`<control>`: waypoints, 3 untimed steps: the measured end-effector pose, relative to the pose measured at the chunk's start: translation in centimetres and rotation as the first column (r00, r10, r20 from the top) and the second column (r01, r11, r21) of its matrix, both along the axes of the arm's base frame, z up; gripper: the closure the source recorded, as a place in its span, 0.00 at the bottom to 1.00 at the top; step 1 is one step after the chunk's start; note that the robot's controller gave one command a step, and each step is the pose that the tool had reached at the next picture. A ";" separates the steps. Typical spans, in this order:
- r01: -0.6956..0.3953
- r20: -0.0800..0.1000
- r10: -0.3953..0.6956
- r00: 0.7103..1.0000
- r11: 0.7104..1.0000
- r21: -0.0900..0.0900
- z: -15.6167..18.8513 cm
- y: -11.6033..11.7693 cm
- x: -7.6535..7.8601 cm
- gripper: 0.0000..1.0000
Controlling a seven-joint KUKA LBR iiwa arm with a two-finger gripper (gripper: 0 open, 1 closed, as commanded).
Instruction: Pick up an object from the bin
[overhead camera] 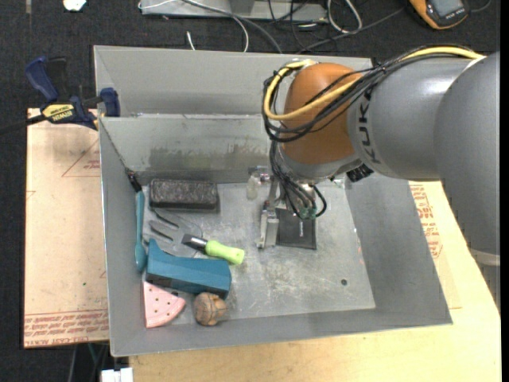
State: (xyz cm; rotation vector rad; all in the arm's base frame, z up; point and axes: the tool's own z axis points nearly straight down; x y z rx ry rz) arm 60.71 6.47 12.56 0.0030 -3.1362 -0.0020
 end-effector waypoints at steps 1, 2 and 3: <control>0.001 0.007 -0.001 1.000 1.000 0.000 0.5 0.0 0.1 0.00; -0.011 0.012 0.011 1.000 1.000 0.001 -4.3 -4.2 3.2 0.00; -0.001 0.008 0.001 1.000 1.000 0.002 -5.4 -5.2 3.4 0.00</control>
Offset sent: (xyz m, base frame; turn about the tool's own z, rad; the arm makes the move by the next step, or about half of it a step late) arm 0.0332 -0.0490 -0.0529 -0.0122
